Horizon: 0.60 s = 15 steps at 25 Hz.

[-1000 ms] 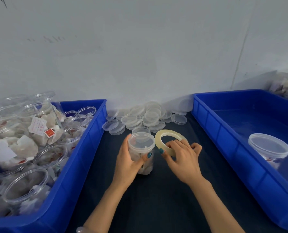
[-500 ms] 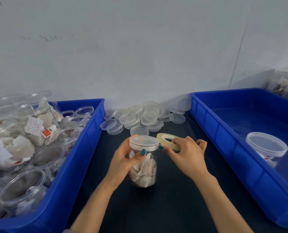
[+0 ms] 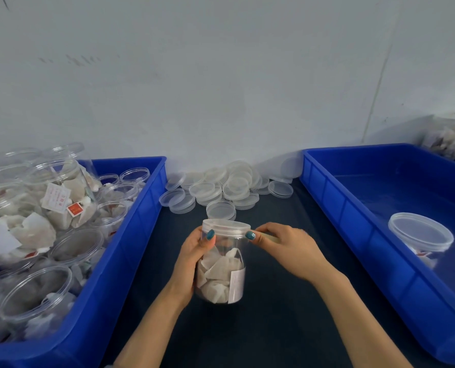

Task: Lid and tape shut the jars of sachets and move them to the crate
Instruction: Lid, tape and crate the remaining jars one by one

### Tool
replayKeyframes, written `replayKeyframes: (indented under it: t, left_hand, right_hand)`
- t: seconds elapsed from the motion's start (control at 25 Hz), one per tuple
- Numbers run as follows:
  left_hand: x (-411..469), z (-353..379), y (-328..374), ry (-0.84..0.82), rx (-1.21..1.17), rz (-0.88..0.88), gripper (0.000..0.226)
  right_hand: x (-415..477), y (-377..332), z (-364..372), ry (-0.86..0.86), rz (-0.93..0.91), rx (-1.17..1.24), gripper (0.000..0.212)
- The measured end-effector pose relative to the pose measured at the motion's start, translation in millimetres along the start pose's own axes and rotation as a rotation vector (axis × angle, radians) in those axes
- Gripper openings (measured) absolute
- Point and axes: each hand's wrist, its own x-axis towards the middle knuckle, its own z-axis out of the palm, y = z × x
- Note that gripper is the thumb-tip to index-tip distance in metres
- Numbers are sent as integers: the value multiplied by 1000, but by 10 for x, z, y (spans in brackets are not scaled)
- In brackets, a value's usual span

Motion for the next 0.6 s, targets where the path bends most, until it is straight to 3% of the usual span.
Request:
replayKeyframes:
  t: [0.08, 0.16, 0.32, 0.48, 0.6]
  left_hand:
    - [-12, -14, 15, -20, -119, -64, 83]
    - [-25, -30, 12, -44, -199, -122, 73]
    - [-56, -61, -36, -68, -222, -184, 75]
    - [-37, -75, 33, -131, -12, -137, 80]
    - [26, -49, 76, -17, 238, -32, 92]
  right_hand:
    - [-47, -12, 7, -122, 38, 199, 76]
    - [-91, -6, 25, -129, 43, 368, 71]
    - [-89, 34, -27, -81, -104, 359, 71]
    - [-99, 44, -25, -176, -167, 401, 63]
    - [-119, 45, 38, -97, -114, 369, 55]
